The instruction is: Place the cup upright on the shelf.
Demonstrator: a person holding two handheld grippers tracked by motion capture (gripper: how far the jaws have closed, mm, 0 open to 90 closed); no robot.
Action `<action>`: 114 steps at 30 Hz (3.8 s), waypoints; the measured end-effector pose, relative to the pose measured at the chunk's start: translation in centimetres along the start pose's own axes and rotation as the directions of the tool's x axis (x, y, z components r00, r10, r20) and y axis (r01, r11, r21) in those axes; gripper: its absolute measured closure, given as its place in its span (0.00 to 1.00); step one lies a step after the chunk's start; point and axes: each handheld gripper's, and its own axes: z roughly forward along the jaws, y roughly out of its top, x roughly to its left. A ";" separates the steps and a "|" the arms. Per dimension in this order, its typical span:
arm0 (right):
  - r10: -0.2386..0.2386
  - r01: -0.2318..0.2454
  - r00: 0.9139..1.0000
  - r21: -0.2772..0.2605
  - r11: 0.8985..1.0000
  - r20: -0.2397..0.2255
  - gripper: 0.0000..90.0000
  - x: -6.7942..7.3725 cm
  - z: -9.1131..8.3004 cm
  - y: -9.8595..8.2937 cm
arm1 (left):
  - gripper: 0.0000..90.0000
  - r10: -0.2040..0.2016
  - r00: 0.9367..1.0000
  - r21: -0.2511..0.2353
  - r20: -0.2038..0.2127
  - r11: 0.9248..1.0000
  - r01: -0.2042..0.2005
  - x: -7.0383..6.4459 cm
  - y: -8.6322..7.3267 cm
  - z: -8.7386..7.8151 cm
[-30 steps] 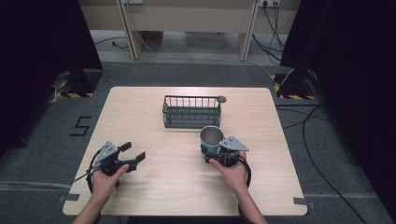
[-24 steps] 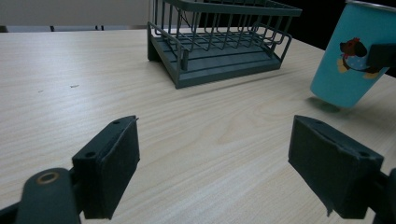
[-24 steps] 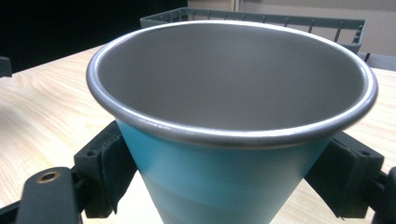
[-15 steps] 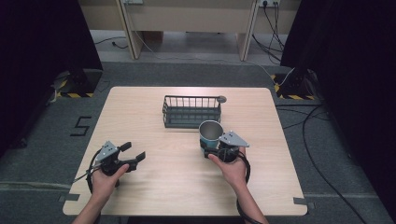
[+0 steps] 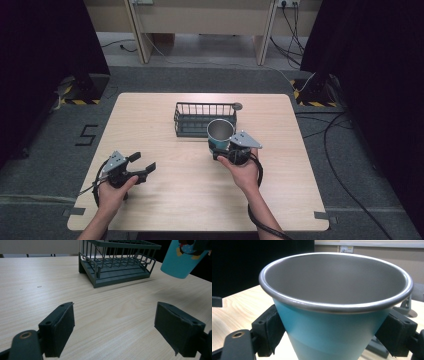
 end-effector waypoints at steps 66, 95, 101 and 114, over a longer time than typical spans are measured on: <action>0.060 -0.062 0.997 0.040 0.997 0.041 0.20 -3.7 12.3 6.9 | 0.17 -0.004 1.000 -0.005 0.013 1.000 0.004 0.0 0.1 0.1; 0.048 -0.054 0.996 0.082 0.995 0.068 0.20 -3.7 13.1 5.2 | 0.17 -0.003 1.000 -0.005 0.017 1.000 0.003 0.0 0.1 0.2; 0.053 -0.060 0.996 0.090 0.994 0.075 0.20 -3.8 13.3 4.7 | 0.17 -0.003 1.000 -0.004 0.018 1.000 0.003 0.0 0.1 0.1; 0.049 -0.059 0.995 0.112 0.992 0.091 0.19 -4.0 13.5 4.0 | 0.17 -0.004 1.000 -0.006 0.019 1.000 0.004 0.0 0.1 0.1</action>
